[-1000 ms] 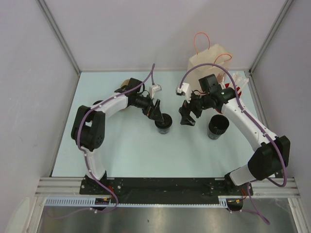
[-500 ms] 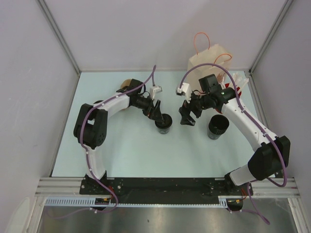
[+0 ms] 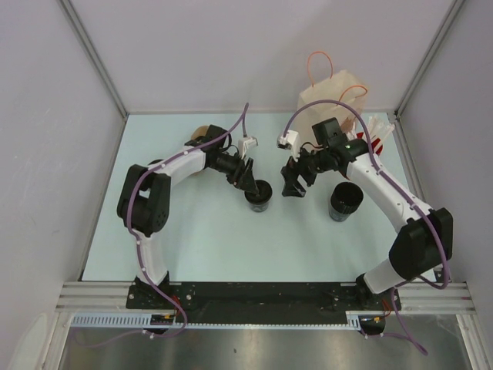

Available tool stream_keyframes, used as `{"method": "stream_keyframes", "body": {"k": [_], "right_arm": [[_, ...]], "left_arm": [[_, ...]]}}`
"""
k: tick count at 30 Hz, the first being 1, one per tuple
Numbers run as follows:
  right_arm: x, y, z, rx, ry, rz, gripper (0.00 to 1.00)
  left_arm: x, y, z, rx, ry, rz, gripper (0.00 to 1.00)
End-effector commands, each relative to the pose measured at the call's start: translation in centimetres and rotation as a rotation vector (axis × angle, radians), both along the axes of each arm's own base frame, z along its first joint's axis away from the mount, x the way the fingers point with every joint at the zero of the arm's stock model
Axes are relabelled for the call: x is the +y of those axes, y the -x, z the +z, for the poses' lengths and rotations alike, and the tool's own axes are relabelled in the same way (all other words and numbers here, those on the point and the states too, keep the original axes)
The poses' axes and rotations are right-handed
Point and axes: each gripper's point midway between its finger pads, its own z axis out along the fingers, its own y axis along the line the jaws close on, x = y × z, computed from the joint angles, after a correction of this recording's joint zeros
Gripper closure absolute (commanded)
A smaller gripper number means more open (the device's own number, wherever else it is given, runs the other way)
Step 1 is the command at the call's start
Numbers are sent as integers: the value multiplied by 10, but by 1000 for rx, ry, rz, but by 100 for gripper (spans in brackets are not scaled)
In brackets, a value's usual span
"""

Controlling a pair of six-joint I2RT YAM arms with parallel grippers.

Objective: Pack the takeout coffee

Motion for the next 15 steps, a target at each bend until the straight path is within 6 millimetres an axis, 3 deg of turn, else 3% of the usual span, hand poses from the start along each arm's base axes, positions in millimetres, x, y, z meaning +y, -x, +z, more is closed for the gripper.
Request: {"method": "stream_keyframes", "body": {"k": [1,9,15], "right_arm": [[12,-17,-8,61,-67,-55,13],[29,-33,-33,211,-134,-130,21],[40,-41,-43,295,-183,-169,37]], "left_arm": [[9,-3,-24,-14,-84,-5,36],[18,2,-43,-8,-138,2,38],[25,5,-55,-15,-180,8,38]]}}
